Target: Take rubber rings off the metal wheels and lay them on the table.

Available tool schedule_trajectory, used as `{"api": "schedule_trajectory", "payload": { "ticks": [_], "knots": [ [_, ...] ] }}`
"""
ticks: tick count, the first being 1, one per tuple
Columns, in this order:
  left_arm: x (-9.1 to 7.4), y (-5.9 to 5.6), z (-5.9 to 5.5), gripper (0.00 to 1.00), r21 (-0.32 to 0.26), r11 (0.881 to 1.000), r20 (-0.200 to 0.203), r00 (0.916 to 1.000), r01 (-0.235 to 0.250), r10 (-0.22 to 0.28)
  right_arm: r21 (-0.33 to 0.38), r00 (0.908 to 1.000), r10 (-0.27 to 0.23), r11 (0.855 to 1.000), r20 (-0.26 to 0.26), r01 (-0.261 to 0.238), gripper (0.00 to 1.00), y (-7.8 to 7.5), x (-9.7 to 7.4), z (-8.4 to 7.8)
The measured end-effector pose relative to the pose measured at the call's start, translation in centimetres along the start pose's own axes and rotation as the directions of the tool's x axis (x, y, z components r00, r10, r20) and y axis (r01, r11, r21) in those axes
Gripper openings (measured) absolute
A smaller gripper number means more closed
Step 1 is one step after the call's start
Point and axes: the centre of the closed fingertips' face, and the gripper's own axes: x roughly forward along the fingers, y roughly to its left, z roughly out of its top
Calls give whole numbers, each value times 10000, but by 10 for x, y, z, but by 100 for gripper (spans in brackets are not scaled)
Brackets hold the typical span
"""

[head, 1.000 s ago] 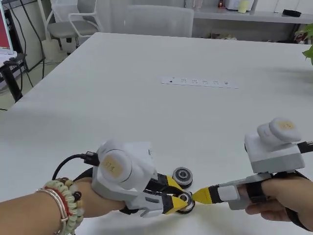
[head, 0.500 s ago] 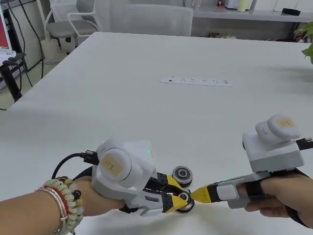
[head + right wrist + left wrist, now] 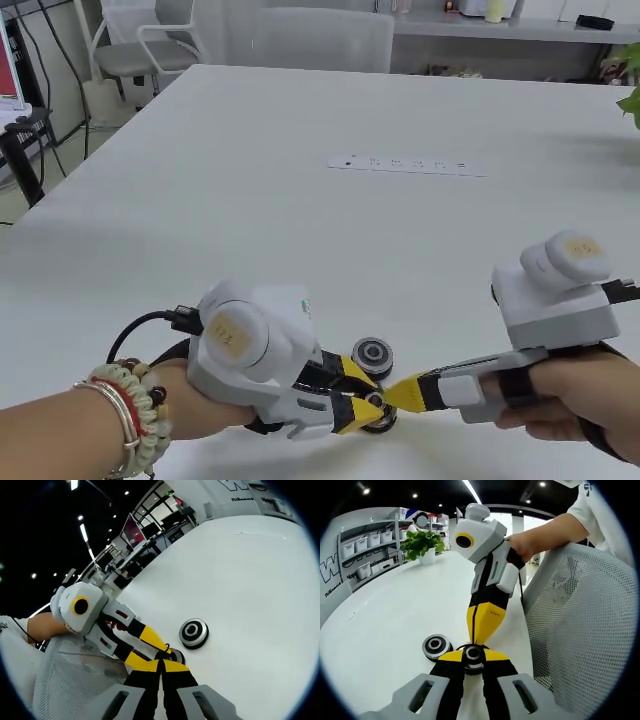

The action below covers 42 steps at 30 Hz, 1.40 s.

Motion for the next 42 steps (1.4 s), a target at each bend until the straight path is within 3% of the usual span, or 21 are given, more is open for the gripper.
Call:
{"api": "schedule_trajectory", "payload": {
  "ticks": [2, 4, 12, 28, 32, 37, 42],
  "knots": [
    [0, 0, 0, 8, -12, 10000, 11, 10000, -3, 3, -52, 10000, -16, 10000, 72, 17, 0, 2, 0, 3],
    [0, 0, 0, 8, -42, 10000, 31, 10000, -5, 5, -422, 9989, -438, 9982, -136, 432, 0, -4, 0, 0],
    [0, 0, 0, 8, -154, 9999, 60, 10000, -8, 9, 203, 9959, -854, 9961, -313, 861, 0, -21, -1, -6],
    [1, 0, 1, 9, -381, 9993, -296, 9996, -45, 34, 175, 9954, -897, 9958, -342, 903, 0, -23, 0, -6],
    [-1, 1, 2, 13, -312, 9995, -385, 9992, -62, 50, 226, 9953, -921, 9954, -295, 928, 0, -24, -1, -5],
    [-6, 1, 11, 21, -87, 10000, -237, 9997, 4, -6, 362, 9953, -939, 9948, -241, 948, 0, -25, -2, -4],
    [-9, -4, 20, 36, 50, 9997, -73, 9997, 231, -231, 370, 9950, -967, 9945, -248, 976, 0, -26, -2, -4]
  ]
}}
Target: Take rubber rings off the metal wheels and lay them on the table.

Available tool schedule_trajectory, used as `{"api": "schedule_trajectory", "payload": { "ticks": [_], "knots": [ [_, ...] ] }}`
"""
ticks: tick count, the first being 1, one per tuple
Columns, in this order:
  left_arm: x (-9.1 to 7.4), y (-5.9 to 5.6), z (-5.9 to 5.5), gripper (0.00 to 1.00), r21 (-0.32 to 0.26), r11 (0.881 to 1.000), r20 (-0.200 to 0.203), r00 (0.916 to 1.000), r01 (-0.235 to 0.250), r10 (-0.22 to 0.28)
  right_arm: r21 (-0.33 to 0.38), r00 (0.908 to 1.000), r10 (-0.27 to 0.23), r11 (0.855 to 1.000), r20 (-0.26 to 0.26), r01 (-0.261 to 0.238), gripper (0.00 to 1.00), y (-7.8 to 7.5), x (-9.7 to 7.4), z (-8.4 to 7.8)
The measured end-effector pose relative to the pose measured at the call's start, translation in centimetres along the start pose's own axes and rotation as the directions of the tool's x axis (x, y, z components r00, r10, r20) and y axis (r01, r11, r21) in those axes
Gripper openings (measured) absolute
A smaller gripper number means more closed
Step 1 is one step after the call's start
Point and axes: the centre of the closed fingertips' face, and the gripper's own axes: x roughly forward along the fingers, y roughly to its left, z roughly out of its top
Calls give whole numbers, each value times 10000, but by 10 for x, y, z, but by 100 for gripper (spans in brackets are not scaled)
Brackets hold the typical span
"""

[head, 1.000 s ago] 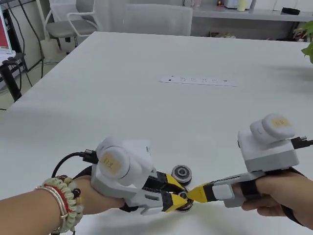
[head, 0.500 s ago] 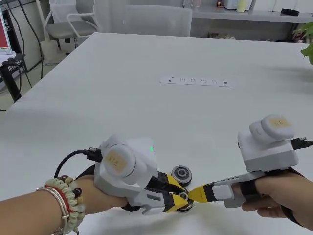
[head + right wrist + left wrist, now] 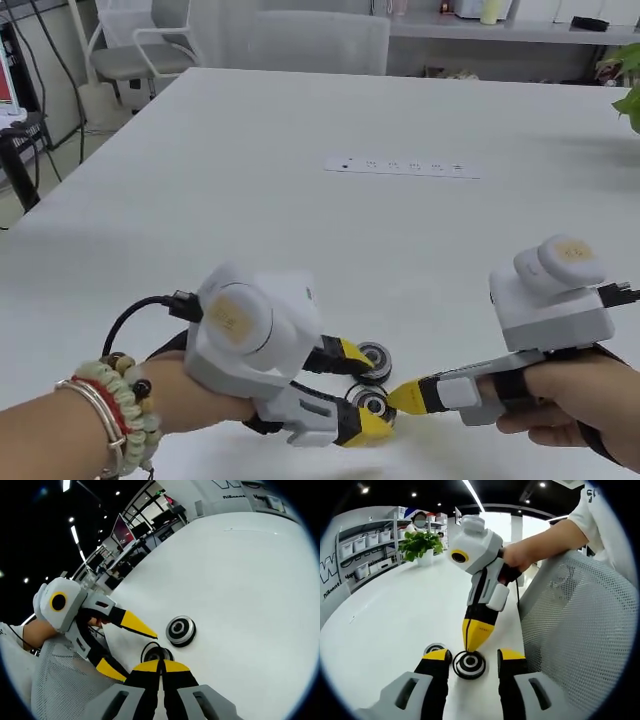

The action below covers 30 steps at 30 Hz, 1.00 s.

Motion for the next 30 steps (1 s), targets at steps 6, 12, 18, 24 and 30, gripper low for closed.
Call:
{"api": "schedule_trajectory", "payload": {
  "ticks": [6, 12, 18, 24, 30],
  "knots": [
    [-7, -2, 10, 44, 440, 9990, 73, 10000, 63, -66, 128, 9996, -85, 9999, 262, 82, 0, -4, -5, 5],
    [-17, -4, 24, 51, 733, 9973, 495, 9987, 45, -82, 310, 9985, -154, 9994, 530, 138, 0, -4, -9, 11],
    [-27, -5, 35, 56, 691, 9976, 753, 9971, 63, -116, 444, 9954, -323, 9986, 904, 284, 0, -6, -15, 20],
    [-43, -7, 62, 71, -217, 9994, 1608, 9867, 260, -221, 340, 9933, -545, 9981, 1020, 512, 0, -7, -20, 23],
    [-67, -5, 79, 76, -179, 9996, 2025, 9790, -212, 244, 194, 9932, -509, 9986, 1049, 491, 0, -5, -21, 26]
  ]
}}
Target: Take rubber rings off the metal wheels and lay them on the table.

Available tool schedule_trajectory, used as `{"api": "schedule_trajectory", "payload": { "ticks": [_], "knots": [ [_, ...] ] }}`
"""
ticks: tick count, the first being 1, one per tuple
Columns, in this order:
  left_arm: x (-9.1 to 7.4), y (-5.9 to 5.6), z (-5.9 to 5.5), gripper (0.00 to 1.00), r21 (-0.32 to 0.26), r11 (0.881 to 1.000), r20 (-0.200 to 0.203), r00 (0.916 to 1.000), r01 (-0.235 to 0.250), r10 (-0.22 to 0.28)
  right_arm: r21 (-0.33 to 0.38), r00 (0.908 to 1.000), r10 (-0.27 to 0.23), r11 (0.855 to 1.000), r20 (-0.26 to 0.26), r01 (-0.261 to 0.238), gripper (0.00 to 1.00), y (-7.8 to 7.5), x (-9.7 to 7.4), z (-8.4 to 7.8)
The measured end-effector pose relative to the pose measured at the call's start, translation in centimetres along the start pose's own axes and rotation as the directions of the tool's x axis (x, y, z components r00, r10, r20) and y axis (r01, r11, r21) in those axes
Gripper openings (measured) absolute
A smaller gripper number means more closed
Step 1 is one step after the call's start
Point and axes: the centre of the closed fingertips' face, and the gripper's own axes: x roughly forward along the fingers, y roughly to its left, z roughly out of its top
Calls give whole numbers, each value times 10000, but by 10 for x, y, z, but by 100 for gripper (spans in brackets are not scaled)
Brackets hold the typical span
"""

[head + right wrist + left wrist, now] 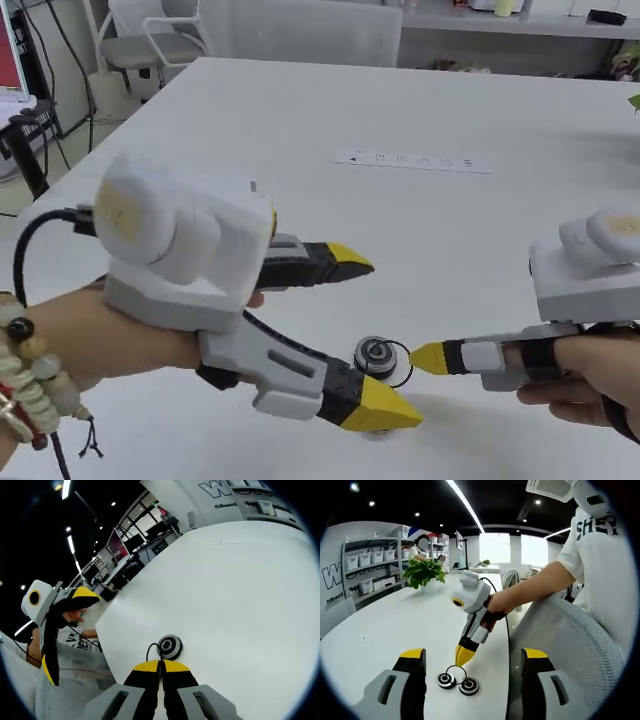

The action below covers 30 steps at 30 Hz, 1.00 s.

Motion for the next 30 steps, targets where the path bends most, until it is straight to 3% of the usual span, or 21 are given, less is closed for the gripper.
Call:
{"api": "schedule_trajectory", "payload": {
  "ticks": [3, 6, 9, 16, 20, 25, 30],
  "knots": [
    [-16, 3, 1, 78, 59, 9989, 5, 9989, -471, 471, -144, 10000, 29, 9999, 17, -28, 0, 2, 0, 2],
    [-30, 8, -6, 80, 284, 9936, -293, 9935, -1092, 1100, -186, 9999, 117, 9998, 115, -115, 0, 5, -1, 5],
    [-43, 10, -11, 83, 221, 9899, -376, 9893, -1403, 1410, -233, 9997, 165, 9996, 174, -161, 0, 6, -1, 7],
    [-72, 11, -23, 83, -74, 9723, -460, 9714, -2335, 2329, -275, 9992, 232, 9994, 331, -223, 0, 8, -3, 11],
    [-83, 9, -28, 83, -293, 9614, -393, 9614, -2737, 2725, -308, 9988, 309, 9991, 391, -297, 0, 10, -3, 13],
    [-95, 7, -45, 83, -756, 9422, -566, 9447, -3265, 3229, -335, 9980, 379, 9988, 497, -363, 0, 13, -4, 15],
    [-100, 2, -53, 83, -1061, 9328, -623, 9385, -3445, 3396, -388, 9975, 423, 9984, 561, -402, 0, 16, -6, 17]
  ]
}}
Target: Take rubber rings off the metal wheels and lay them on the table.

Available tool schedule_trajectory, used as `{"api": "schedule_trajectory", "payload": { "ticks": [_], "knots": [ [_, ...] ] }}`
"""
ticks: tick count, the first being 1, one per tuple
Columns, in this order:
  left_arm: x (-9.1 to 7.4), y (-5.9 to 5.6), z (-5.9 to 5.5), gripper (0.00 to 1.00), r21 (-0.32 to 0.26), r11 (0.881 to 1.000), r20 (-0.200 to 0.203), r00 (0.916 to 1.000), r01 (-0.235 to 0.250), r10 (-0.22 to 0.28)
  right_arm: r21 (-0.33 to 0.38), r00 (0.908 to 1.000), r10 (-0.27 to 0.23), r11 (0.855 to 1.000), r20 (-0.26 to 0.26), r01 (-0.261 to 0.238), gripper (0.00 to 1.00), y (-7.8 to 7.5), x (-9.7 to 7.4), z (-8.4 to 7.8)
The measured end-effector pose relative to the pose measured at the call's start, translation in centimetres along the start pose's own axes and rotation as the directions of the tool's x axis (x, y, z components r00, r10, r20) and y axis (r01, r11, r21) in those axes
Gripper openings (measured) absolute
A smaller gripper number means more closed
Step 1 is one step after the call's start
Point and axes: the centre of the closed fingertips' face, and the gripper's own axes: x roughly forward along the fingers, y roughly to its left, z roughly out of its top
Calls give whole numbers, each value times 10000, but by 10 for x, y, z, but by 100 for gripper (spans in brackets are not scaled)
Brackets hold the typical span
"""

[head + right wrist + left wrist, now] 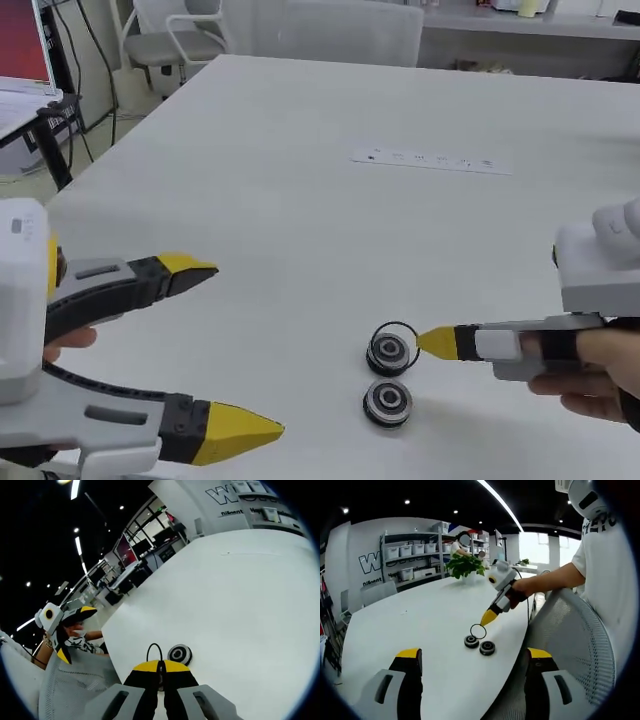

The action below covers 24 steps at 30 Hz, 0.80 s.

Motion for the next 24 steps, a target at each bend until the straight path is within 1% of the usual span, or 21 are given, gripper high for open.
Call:
{"api": "schedule_trajectory", "payload": {
  "ticks": [3, 5, 7, 8, 10, 13, 18, 20, 24],
  "knots": [
    [0, -2, -4, 83, -122, 9999, -52, 10000, -38, 38, -4, 10000, 31, 10000, 62, -31, 0, 1, -1, 1],
    [1, -4, -9, 82, -186, 9998, -140, 9999, -72, 70, -33, 9999, 34, 10000, 161, -33, 0, 3, -2, 4],
    [3, -3, -15, 81, -123, 9998, -323, 9994, -147, 143, -29, 9997, 52, 10000, 246, -51, 0, 5, -3, 6],
    [3, -3, -19, 80, -50, 9998, -508, 9985, -193, 190, -29, 9995, 74, 10000, 303, -73, 0, 6, -3, 7],
    [4, -3, -23, 80, -100, 9998, -652, 9977, -173, 166, -92, 9994, 86, 9999, 338, -82, 0, 9, -4, 8],
    [3, -2, -24, 81, -351, 9992, -573, 9982, -200, 180, -250, 9992, 94, 9997, 386, -84, 0, 12, -4, 9],
    [3, 0, -27, 83, -579, 9979, -650, 9976, -288, 250, -412, 9987, 130, 9991, 484, -110, 0, 16, -3, 12],
    [4, 0, -28, 84, -710, 9971, -601, 9979, -276, 233, -456, 9986, 168, 9989, 509, -144, 0, 19, -3, 13],
    [4, 1, -30, 89, -721, 9969, -679, 9973, -327, 278, -571, 9983, 271, 9981, 522, -241, 0, 25, 0, 14]
  ]
}}
